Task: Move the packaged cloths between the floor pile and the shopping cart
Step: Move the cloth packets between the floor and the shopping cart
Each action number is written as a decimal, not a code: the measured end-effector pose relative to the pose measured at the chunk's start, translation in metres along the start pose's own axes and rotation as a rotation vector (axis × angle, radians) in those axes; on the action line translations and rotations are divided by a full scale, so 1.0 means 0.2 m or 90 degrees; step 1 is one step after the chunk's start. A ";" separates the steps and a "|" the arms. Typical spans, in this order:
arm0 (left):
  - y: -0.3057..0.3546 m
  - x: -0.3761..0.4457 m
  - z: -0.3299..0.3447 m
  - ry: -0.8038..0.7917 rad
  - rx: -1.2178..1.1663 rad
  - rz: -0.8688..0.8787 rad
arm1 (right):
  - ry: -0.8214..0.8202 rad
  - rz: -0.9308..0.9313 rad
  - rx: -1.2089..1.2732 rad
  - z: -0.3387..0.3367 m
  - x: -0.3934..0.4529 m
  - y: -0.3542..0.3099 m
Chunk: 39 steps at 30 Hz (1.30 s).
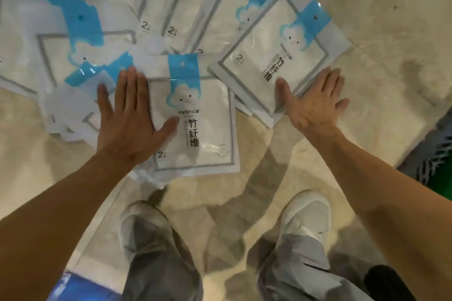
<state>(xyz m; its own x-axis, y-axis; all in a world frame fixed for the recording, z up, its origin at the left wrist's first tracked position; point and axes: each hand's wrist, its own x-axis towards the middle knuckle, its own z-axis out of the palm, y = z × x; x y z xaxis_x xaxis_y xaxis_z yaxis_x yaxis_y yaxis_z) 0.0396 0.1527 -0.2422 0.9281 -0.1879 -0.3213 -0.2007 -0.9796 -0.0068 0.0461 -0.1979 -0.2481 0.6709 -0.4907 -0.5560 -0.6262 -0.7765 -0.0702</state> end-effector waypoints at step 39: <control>-0.03 0.22 -0.42 -0.030 -0.733 -0.191 | -0.147 0.073 0.750 -0.26 -0.08 0.00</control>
<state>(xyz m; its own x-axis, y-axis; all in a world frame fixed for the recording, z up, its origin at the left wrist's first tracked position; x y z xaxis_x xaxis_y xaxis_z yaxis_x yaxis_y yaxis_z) 0.1080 0.1442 -0.1773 0.8726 0.0396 -0.4868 0.4448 -0.4761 0.7586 0.0551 -0.2106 -0.1964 0.5762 -0.3580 -0.7347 -0.7362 0.1632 -0.6568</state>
